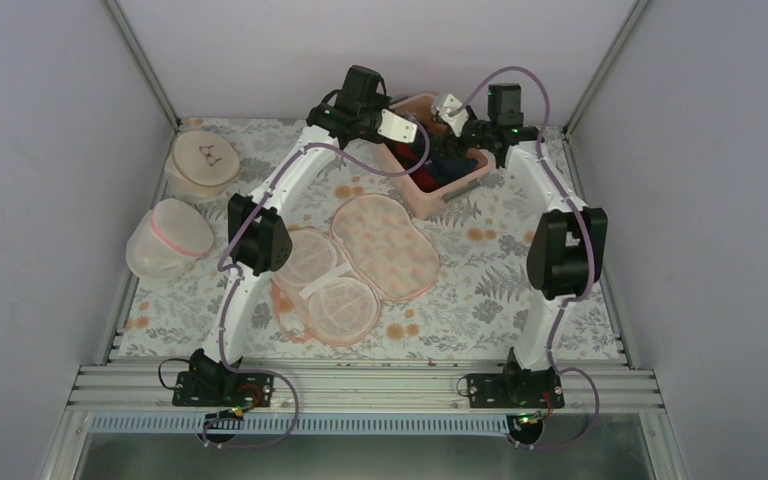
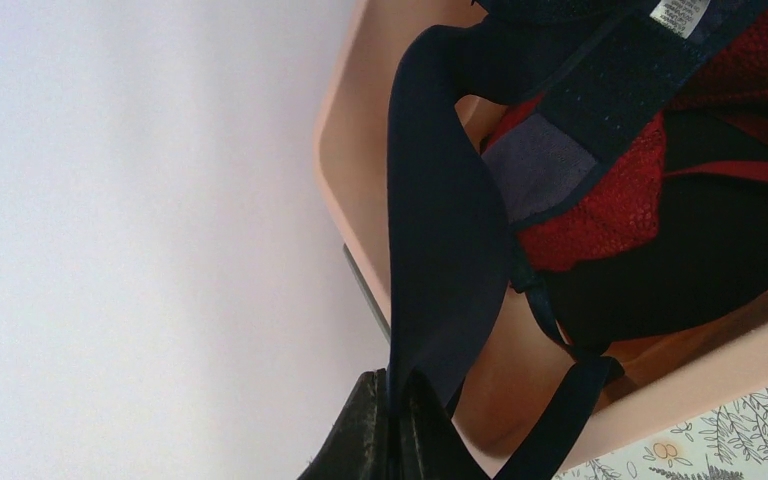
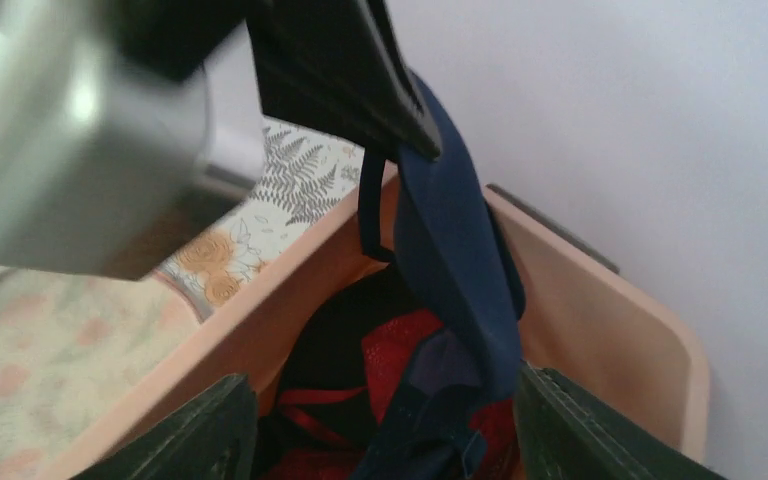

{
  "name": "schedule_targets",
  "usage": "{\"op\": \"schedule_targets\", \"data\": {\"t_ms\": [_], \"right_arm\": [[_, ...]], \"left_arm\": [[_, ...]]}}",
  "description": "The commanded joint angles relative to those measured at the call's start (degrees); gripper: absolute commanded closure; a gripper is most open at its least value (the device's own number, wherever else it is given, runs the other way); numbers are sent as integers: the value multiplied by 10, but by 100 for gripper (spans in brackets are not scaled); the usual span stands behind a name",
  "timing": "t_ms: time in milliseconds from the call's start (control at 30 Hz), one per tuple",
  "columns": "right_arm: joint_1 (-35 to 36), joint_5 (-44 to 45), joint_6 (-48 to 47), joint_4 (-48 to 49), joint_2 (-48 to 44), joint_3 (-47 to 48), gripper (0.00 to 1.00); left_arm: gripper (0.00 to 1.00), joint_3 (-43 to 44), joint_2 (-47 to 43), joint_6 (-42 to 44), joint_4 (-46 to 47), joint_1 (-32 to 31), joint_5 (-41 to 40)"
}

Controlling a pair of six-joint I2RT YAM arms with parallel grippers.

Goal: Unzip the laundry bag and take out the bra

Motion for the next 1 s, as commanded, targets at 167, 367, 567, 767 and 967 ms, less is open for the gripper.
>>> {"op": "schedule_targets", "data": {"t_ms": [167,367,567,767,967], "right_arm": [[44,62,-48,35,66,64,39],[52,105,-32,58,99,78,61],[57,100,-15,64,101,69,82],[61,100,-23,65,97,55,93],[52,56,37,59,98,59,97]], "left_arm": [[98,-3,-37,-10,-5,-1,19],[98,-4,-37,-10,-12,-1,27],[98,-5,-45,-29,-22,-1,48],[98,-6,-49,-42,-20,2,61],[62,-5,-57,-72,-20,12,69]]}}
